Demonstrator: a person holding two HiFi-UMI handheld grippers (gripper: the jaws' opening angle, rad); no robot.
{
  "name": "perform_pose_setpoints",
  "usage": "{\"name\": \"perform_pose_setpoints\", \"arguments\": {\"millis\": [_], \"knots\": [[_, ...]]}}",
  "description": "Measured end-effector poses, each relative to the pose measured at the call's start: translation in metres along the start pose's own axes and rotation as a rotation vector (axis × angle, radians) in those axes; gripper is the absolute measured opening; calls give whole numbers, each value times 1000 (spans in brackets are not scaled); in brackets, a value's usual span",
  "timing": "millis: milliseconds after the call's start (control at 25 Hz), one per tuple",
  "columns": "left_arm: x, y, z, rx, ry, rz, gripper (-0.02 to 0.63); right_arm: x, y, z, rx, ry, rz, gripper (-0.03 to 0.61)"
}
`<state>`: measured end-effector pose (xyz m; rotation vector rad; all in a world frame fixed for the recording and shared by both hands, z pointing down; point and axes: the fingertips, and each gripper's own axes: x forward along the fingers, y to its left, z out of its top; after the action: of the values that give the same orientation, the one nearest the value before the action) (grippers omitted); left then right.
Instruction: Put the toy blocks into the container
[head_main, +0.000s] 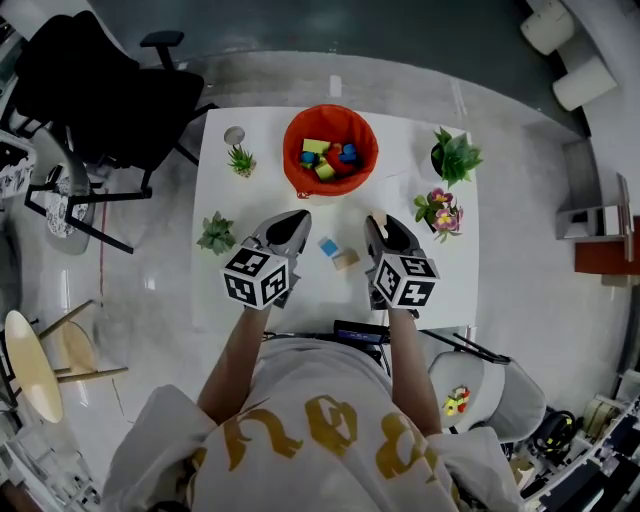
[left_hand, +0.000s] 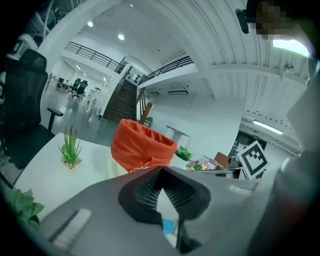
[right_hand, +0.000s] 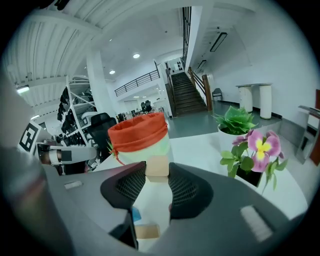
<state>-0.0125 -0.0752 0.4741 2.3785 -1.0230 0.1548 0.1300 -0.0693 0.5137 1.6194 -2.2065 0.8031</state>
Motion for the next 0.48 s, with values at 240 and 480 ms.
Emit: {"name": "perform_pose_setpoints", "arguments": {"millis": [240,480], "knots": [[-11,0,20,-15,-52,16,2,-9,11,21,-4,-49,15,172],[-15,3,36,-59,-95,22,2,-14,19,37,-23,-84,30,172]]}}
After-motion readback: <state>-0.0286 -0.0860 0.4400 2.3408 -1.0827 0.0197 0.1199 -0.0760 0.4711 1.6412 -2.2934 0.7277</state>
